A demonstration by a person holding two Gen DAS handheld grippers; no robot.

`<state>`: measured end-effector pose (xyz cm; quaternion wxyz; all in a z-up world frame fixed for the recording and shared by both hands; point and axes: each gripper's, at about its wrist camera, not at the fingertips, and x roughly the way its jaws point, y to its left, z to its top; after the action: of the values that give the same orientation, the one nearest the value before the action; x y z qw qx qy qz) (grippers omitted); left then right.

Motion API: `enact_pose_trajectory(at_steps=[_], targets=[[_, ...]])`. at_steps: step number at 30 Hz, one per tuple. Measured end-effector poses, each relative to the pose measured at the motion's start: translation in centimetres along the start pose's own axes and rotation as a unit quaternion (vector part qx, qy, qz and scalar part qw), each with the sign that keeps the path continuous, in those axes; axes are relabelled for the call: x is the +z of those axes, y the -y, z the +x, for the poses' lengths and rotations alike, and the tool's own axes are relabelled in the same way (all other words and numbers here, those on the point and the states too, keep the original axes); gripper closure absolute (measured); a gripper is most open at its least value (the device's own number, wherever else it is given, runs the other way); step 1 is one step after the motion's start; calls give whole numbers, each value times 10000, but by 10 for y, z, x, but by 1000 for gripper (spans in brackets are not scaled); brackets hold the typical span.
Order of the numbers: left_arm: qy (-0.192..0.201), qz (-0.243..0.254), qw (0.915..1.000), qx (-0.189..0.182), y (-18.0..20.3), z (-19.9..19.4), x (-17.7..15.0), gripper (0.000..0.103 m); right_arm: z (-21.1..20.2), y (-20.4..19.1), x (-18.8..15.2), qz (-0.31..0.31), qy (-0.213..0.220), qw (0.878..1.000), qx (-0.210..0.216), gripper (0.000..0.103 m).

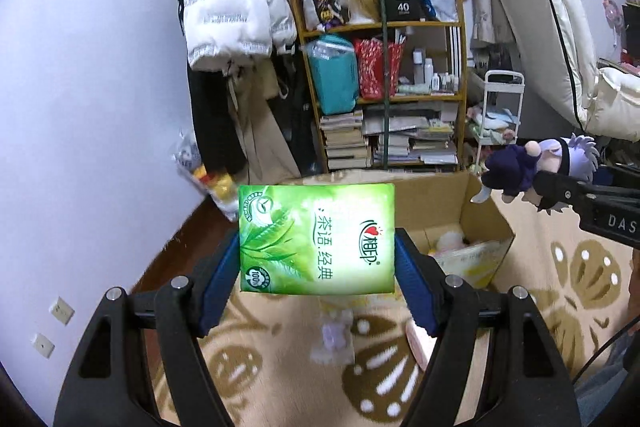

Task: Organize soft objects
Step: 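Carry both items over the box and open both tools to drop them inside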

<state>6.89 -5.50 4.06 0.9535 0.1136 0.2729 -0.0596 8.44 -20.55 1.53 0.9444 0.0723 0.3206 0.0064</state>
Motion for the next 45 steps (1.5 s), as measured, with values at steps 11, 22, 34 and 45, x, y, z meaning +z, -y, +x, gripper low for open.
enact_pose_trajectory(at_steps=[11,22,34,45], targets=[[294,233,9993,27,-4,12,39,30,-12,10,37,162,515,9983,-232,44],[211,181,9996,-11,2,41,39,30,6,12,32,371,638,9972,-87,44],[-205,157,9996,-88,7,89,17,30,59,2,7,247,63,9997,15,44],[-358,142,9987,-330,15,111,7,30,86,0,-4,151,-184,9997,76,43]])
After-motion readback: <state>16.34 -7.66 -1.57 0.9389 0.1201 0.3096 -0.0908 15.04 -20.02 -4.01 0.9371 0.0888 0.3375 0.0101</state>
